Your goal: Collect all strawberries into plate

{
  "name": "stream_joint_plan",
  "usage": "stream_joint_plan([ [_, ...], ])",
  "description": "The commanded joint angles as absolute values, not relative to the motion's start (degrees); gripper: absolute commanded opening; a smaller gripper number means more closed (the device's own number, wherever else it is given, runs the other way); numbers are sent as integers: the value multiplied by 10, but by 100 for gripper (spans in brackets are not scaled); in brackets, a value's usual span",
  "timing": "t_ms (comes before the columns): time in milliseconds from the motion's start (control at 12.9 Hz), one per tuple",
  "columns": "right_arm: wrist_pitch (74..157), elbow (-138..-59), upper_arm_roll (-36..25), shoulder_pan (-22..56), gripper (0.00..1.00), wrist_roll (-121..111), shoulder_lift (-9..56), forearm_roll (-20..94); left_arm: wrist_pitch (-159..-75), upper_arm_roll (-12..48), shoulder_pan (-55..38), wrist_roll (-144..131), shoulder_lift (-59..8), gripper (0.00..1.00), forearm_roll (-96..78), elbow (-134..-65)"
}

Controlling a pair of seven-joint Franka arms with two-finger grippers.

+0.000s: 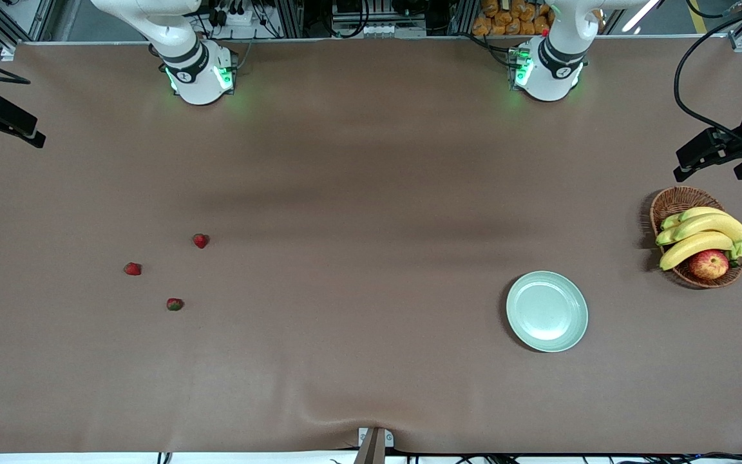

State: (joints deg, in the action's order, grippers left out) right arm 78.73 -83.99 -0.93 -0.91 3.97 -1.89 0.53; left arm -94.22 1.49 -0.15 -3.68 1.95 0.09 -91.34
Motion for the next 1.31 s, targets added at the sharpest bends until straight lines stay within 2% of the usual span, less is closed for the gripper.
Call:
stream_joint_plan([
  [0,779,-831,-9,-7,100,46,-16,9,-930,15,0,-34,17,100,-11,-904],
  [928,779,-831,-9,-5,100,44,-15,9,-922,15,4,-33,16,100,-11,-904],
  [1238,782,-831,-10,10,100,43,4,4,-922,15,1,-33,12,100,-11,-904],
])
